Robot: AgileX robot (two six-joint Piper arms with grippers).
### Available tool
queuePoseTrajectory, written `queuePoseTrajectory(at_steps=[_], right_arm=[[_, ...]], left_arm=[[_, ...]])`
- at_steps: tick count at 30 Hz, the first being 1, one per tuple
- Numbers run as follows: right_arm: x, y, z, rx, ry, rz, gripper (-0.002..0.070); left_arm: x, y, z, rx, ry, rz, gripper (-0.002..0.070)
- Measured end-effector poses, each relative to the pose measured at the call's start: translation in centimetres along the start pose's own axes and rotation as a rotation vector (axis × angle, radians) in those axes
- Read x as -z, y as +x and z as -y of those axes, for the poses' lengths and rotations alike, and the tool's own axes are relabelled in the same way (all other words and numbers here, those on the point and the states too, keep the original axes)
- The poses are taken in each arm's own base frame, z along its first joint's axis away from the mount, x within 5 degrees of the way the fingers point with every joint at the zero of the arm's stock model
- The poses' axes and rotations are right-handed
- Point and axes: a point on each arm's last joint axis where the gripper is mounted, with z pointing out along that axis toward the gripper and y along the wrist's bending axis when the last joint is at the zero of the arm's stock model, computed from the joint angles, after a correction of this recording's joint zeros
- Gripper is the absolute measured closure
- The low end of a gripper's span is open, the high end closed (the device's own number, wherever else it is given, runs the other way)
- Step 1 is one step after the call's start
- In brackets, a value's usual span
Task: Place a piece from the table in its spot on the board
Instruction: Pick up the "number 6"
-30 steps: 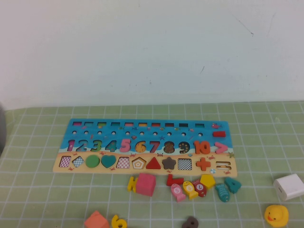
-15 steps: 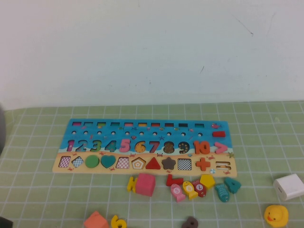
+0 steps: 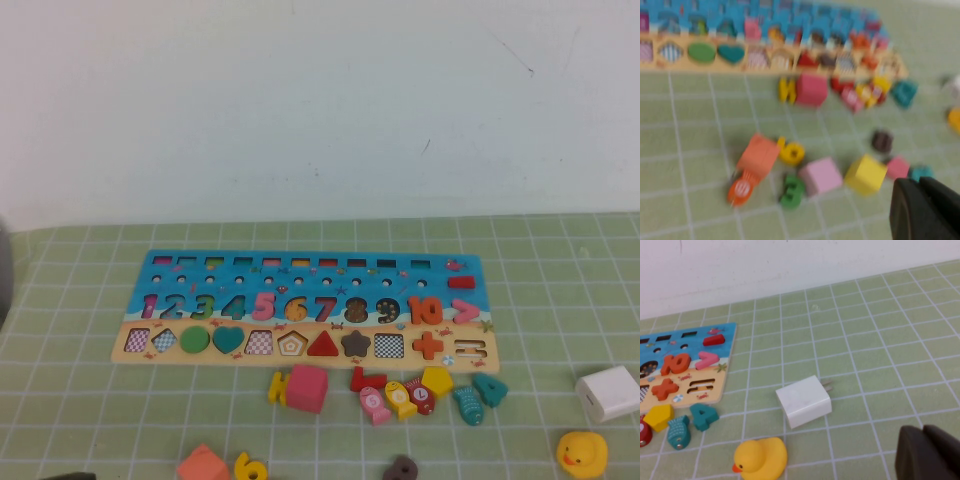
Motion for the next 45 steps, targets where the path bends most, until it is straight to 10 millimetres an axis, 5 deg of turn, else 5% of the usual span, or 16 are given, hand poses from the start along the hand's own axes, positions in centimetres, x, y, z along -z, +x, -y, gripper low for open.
queuePoseTrajectory(at_steps=[7,16,30,39,45], right_arm=[[0.0,0.0,0.0,0.0,0.0,0.0,0.0678],[0.0,0.0,0.0,0.0,0.0,0.0,0.0678],[0.0,0.0,0.0,0.0,0.0,0.0,0.0678],[0.0,0.0,0.0,0.0,0.0,0.0,0.0678],[0.0,0.0,0.0,0.0,0.0,0.0,0.0678]], left_arm=[[-3.8,-1.9,-1.8,-0.025,-0.034,-0.324,0.0676],[-7.2,-1.7,-3.2,0.009,-0.045,-0.506,0.0676],[-12.4,-1.8,1.5,-0.154,-0.205,-0.651,0.0676],[-18.8,-2.1,4.1,-0.225,-0.242,-0.751,0.0676],[-23.1,-1.6,4.2,-0.231,-0.281,-0.813,0.0676]])
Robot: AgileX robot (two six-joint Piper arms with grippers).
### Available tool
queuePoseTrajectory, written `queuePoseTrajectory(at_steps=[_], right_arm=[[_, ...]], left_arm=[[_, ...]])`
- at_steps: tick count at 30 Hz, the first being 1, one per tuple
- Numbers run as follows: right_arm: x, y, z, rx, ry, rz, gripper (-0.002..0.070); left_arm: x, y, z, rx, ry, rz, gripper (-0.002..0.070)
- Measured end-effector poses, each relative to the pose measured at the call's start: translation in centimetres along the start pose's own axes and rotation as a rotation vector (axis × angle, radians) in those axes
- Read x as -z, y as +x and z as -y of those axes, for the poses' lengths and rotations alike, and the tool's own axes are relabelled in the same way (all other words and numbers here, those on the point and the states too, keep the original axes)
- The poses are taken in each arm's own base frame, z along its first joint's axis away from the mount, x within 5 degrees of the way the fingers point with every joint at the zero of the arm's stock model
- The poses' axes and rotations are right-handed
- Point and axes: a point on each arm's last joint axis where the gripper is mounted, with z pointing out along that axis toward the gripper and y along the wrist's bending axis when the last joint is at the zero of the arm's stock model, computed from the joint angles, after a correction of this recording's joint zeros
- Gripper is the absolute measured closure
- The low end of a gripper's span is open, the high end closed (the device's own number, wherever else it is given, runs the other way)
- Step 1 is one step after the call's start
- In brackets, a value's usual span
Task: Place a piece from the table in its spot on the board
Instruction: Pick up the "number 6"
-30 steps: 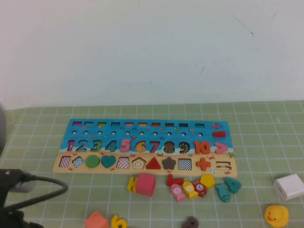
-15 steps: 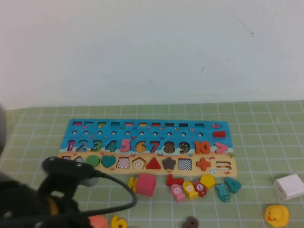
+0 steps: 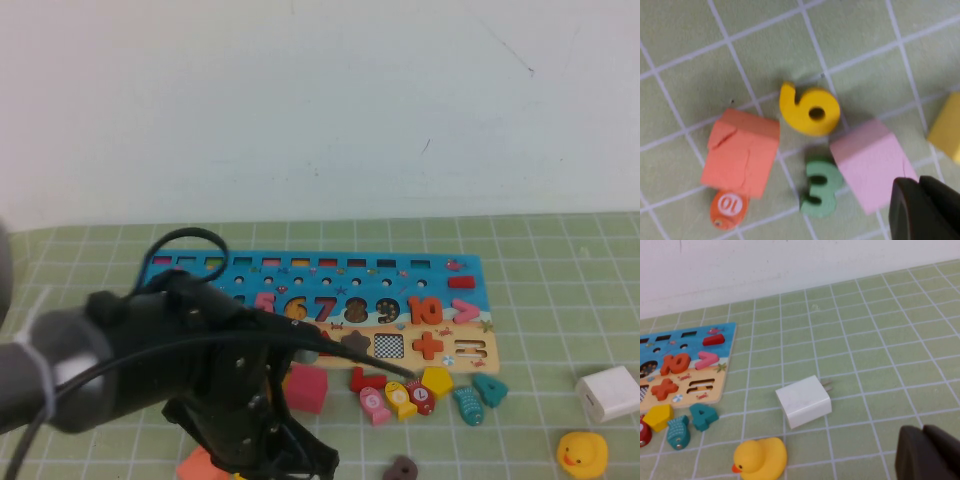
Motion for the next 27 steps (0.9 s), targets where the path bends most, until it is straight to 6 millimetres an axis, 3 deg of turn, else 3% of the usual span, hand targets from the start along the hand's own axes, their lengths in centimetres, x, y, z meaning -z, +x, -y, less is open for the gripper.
queuePoseTrajectory(at_steps=[7,15,20,24,27], right_arm=[[0.0,0.0,0.0,0.0,0.0,0.0,0.0678],[0.0,0.0,0.0,0.0,0.0,0.0,0.0678],[0.0,0.0,0.0,0.0,0.0,0.0,0.0678],[0.0,0.0,0.0,0.0,0.0,0.0,0.0678],[0.0,0.0,0.0,0.0,0.0,0.0,0.0678]], left_arm=[[-2.3,-0.9,0.0,0.093,-0.036,-0.046,0.0676],[-2.8,-1.7,-1.5,0.288,-0.043,-0.017,0.066],[-2.9,-2.0,-2.0,0.394,-0.04,-0.001,0.052],[-2.9,-2.1,-2.3,0.487,-0.04,0.004,0.0339],[-2.9,-2.1,-2.2,0.527,-0.033,0.004,0.0276]])
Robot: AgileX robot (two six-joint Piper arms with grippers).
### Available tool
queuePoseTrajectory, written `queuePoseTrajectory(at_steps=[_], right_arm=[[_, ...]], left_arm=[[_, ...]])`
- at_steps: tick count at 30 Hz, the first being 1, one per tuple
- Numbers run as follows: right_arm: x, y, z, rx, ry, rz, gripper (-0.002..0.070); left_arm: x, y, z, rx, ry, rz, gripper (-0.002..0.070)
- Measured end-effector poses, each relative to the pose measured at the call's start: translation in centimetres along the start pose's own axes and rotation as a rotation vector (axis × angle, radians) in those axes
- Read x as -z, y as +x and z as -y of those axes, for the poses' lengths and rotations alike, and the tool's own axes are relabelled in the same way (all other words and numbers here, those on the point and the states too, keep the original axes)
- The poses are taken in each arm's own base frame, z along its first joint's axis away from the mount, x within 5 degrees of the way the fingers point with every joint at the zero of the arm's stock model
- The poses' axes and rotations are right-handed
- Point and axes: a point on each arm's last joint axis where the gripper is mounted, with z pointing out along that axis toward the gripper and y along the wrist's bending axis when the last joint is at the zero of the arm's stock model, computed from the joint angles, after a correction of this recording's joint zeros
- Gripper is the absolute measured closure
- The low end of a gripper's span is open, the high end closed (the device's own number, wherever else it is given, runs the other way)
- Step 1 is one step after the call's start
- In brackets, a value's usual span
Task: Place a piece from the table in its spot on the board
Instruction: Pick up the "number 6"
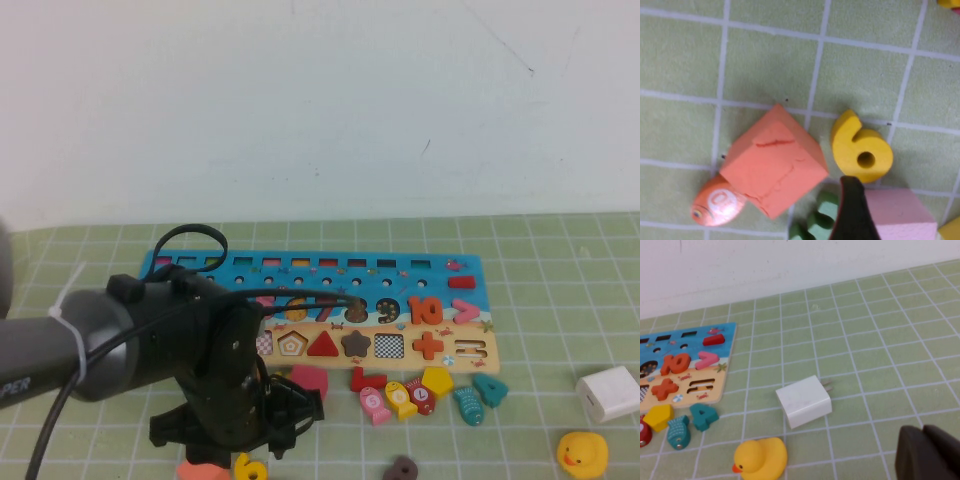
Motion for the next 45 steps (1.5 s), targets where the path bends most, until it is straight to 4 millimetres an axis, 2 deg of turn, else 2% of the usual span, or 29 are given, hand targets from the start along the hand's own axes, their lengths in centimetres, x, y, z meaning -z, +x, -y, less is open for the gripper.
queuePoseTrajectory(at_steps=[10,23,32,45], right_arm=[[0.0,0.0,0.0,0.0,0.0,0.0,0.0678],[0.0,0.0,0.0,0.0,0.0,0.0,0.0678],[0.0,0.0,0.0,0.0,0.0,0.0,0.0678],[0.0,0.0,0.0,0.0,0.0,0.0,0.0678]], left_arm=[[-2.6,0.4,0.3,0.084,-0.019,-0.094,0.0269],[-2.8,-0.1,-0.1,0.173,-0.056,-0.04,0.0269],[-4.6,0.1,0.0,0.24,-0.073,-0.081,0.0278],[-5.0,-0.3,0.4,0.266,-0.03,-0.04,0.0279]])
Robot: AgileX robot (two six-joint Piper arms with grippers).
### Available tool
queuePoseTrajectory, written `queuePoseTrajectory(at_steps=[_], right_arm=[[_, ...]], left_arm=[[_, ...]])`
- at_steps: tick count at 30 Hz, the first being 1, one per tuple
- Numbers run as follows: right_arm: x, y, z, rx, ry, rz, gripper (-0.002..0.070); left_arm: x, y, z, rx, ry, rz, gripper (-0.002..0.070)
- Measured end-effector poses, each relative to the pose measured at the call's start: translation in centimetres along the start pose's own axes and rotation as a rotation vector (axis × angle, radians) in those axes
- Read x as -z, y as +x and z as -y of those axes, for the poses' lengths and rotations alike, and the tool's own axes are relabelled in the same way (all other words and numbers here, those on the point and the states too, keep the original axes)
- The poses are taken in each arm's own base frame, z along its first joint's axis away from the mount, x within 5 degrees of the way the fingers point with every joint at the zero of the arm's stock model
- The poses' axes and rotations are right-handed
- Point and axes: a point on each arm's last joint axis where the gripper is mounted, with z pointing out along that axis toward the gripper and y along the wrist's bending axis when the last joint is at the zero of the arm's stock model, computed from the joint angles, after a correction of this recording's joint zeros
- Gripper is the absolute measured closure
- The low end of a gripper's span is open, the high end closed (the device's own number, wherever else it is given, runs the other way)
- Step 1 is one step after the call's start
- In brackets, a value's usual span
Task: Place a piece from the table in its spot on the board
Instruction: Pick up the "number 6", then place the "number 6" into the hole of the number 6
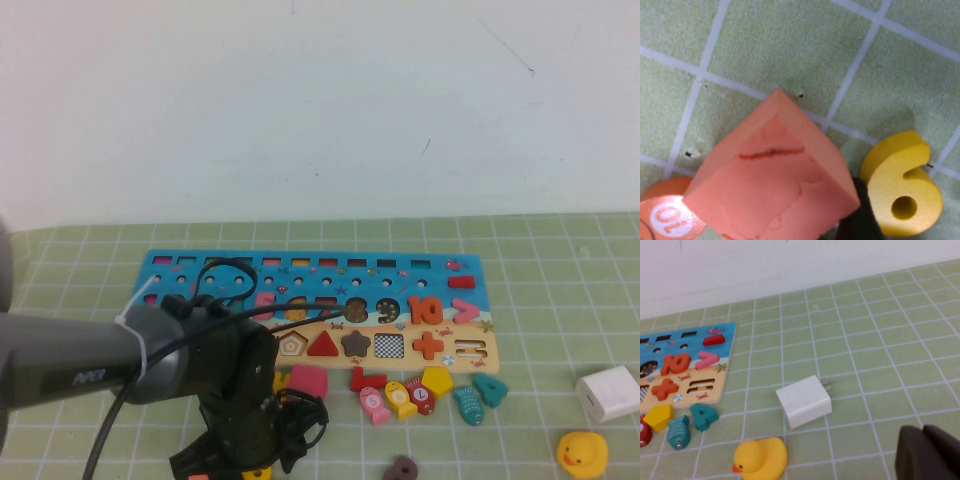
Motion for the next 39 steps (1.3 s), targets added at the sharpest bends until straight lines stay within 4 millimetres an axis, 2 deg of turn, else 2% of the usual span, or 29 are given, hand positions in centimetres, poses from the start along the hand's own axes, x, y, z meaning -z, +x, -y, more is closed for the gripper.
queuePoseTrajectory(at_steps=[5,10,16,19,23,29,34,39], right_arm=[[0.0,0.0,0.0,0.0,0.0,0.0,0.0678],[0.0,0.0,0.0,0.0,0.0,0.0,0.0678],[0.0,0.0,0.0,0.0,0.0,0.0,0.0678],[0.0,0.0,0.0,0.0,0.0,0.0,0.0678],[0.0,0.0,0.0,0.0,0.0,0.0,0.0678],[0.0,0.0,0.0,0.0,0.0,0.0,0.0678],[0.0,0.0,0.0,0.0,0.0,0.0,0.0678],[0.0,0.0,0.0,0.0,0.0,0.0,0.0678]], left_arm=[[-0.5,0.0,-0.1,0.0,-0.015,-0.009,0.0294],[-0.5,0.0,-0.2,-0.025,-0.026,-0.006,0.0413],[-0.5,0.0,-0.2,-0.067,-0.029,-0.002,0.0413],[0.0,-0.1,-0.2,-0.156,-0.02,0.009,0.0413],[2.0,-0.2,0.0,-0.332,0.026,0.047,0.0413],[6.7,-0.9,1.0,-0.585,0.043,0.115,0.0413],[10.7,-2.7,2.9,-0.715,0.022,0.195,0.0413],[13.1,-5.9,3.8,-0.704,0.043,0.223,0.0413]])
